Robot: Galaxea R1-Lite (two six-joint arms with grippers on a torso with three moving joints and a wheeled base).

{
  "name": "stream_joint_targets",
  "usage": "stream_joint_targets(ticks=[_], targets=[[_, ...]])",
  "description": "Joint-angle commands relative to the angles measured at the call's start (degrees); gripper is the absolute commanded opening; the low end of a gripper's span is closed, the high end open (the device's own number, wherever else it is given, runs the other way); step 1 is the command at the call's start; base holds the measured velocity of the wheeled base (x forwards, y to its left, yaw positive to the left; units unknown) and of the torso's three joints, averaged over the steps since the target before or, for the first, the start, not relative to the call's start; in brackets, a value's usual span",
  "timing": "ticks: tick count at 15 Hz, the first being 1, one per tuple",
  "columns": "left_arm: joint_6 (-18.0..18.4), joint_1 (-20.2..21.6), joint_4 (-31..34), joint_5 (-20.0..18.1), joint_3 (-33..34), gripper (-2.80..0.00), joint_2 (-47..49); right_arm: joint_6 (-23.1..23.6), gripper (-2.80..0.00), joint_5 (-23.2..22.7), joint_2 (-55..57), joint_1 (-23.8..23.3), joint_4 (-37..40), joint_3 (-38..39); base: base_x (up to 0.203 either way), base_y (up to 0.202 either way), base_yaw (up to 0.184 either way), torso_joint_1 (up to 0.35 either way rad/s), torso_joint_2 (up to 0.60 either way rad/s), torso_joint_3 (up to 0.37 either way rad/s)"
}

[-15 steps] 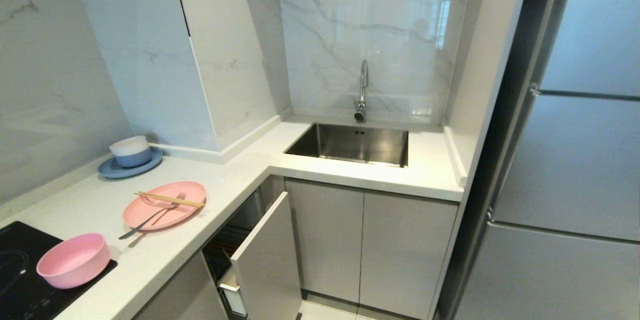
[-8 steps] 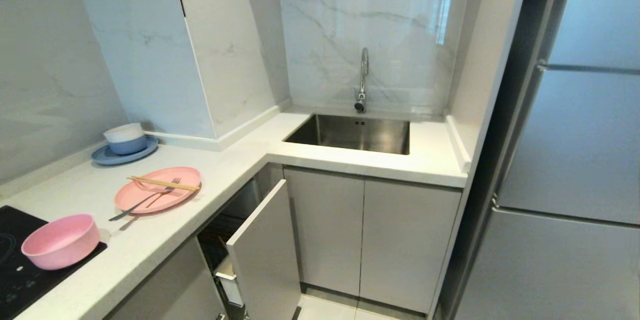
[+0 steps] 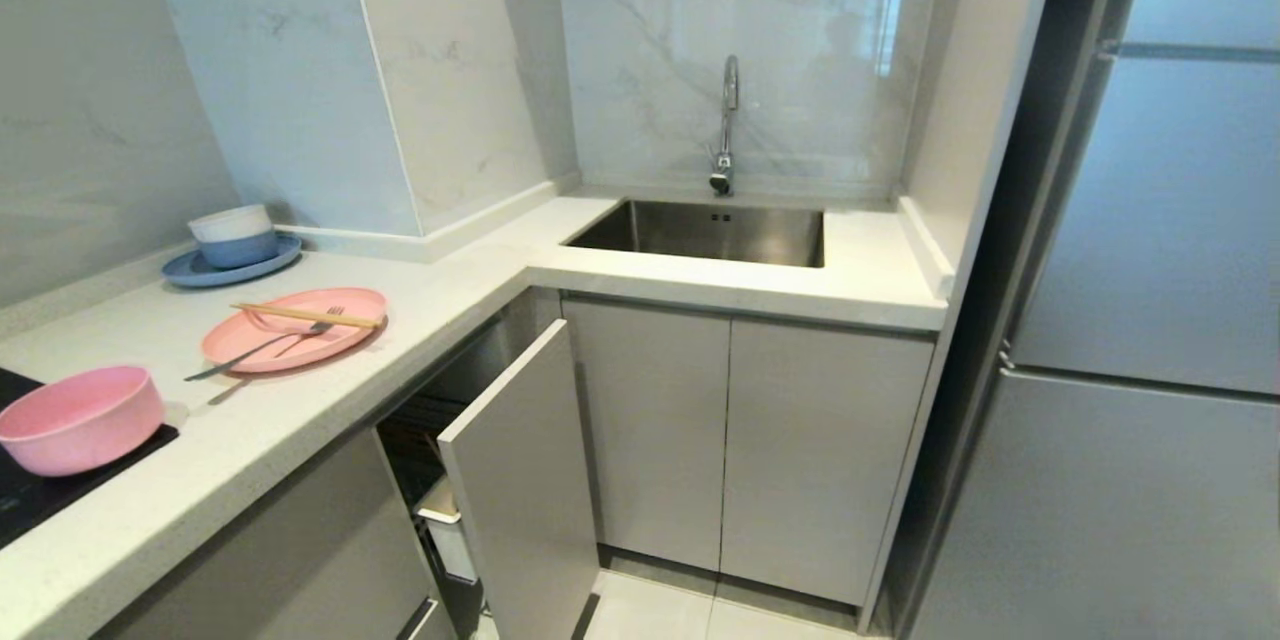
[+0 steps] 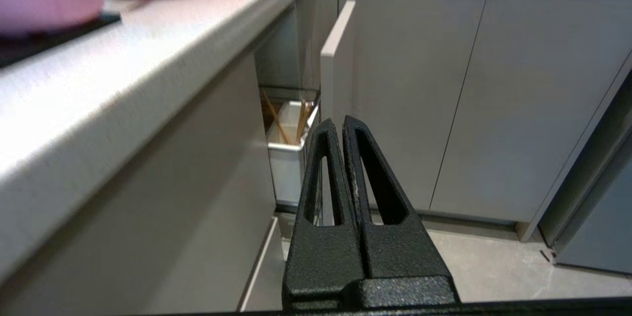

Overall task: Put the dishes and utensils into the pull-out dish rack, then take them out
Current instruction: Open the cupboard

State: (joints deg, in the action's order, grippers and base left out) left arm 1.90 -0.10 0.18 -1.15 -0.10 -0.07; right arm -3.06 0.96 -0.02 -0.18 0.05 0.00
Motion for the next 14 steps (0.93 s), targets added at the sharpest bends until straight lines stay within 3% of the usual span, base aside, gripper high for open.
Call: stream_joint_targets(ticks=[1, 8, 14], targets=[[0.0, 0.0, 0.0, 0.0, 0.0, -2.80, 0.1, 0.0, -2.80, 0.0, 0.0, 0.0, 0.0, 0.1, 0.000, 0.000, 0.000, -0.203, 0.51, 0.292], [0.0, 0.0, 0.0, 0.0, 0.0, -2.80, 0.1, 0.1, -2.80, 0.0, 0.0, 0.0, 0.0, 0.1, 0.000, 0.000, 0.000, -0.181, 0.49, 0.301], [0.2, 0.0, 0.1, 0.0, 0.0, -2.80, 0.1, 0.2, -2.80, 0.0, 0.0, 0.0, 0.0, 0.1, 0.000, 0.000, 0.000, -0.036, 0.11, 0.079]])
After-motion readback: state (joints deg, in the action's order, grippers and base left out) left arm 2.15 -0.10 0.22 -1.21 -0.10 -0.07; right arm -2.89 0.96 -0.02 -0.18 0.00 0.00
